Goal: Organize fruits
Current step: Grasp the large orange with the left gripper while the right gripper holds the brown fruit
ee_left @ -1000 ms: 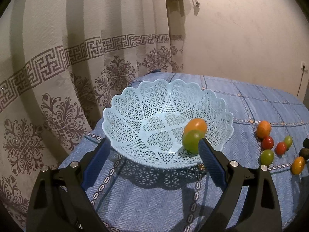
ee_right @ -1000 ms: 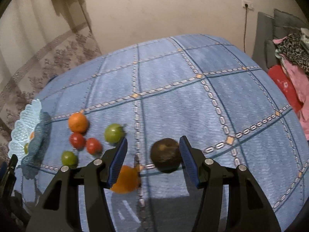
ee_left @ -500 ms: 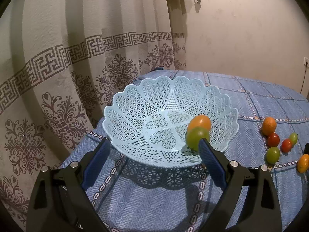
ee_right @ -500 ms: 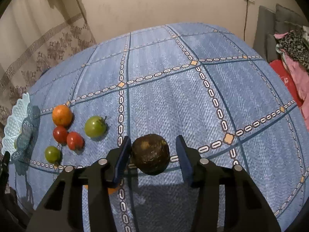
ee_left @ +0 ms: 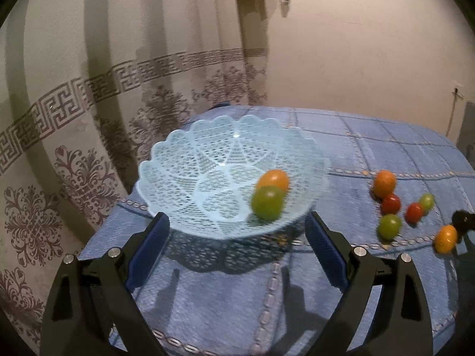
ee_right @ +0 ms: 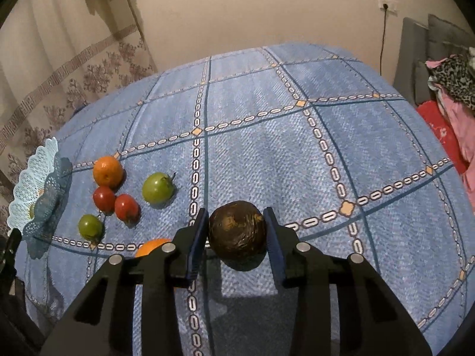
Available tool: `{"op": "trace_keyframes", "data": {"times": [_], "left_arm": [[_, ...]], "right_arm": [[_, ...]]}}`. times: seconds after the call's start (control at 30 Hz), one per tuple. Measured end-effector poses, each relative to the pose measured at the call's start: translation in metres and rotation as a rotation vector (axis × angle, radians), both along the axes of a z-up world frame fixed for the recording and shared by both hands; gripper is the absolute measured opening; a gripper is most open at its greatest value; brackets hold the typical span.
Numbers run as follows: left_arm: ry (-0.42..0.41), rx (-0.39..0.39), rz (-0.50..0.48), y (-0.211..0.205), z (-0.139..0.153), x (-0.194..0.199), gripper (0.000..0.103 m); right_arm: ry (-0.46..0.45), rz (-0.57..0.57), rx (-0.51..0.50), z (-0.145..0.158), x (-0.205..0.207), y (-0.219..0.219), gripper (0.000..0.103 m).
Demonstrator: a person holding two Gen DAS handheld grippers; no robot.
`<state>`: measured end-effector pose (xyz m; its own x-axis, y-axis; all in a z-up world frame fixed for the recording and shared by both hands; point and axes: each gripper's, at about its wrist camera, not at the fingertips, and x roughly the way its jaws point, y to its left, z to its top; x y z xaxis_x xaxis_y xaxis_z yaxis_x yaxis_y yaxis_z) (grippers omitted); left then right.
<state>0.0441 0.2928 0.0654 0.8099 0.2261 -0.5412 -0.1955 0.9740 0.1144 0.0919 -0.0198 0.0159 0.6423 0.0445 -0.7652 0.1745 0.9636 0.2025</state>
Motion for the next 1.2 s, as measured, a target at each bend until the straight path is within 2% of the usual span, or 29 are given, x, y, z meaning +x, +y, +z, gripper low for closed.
{"op": "trace_keyframes", "data": {"times": [0.33, 0.57, 0.8, 0.97, 1.2], "left_arm": [[0.042, 0.015, -0.193, -0.064, 0.001, -0.002, 0.094], [0.141, -0.056, -0.377, -0.111, -0.009, 0.008, 0.094], [0.228, -0.094, -0.474, -0.145, -0.022, 0.023, 0.094], [0.26, -0.101, -0.526, -0.165, -0.028, 0.033, 0.093], [0.305, -0.105, -0.588, -0.187, -0.039, 0.046, 0.083]], "right_arm": [[-0.037, -0.023, 0.031, 0.006, -0.019, -0.025, 0.038], [-0.064, -0.052, 0.026, 0.005, -0.026, -0.04, 0.038], [-0.084, -0.082, 0.042, 0.002, -0.03, -0.056, 0.038], [-0.099, -0.086, 0.05, 0.002, -0.031, -0.06, 0.038], [-0.115, -0.081, 0.052, 0.001, -0.034, -0.059, 0.039]]}}
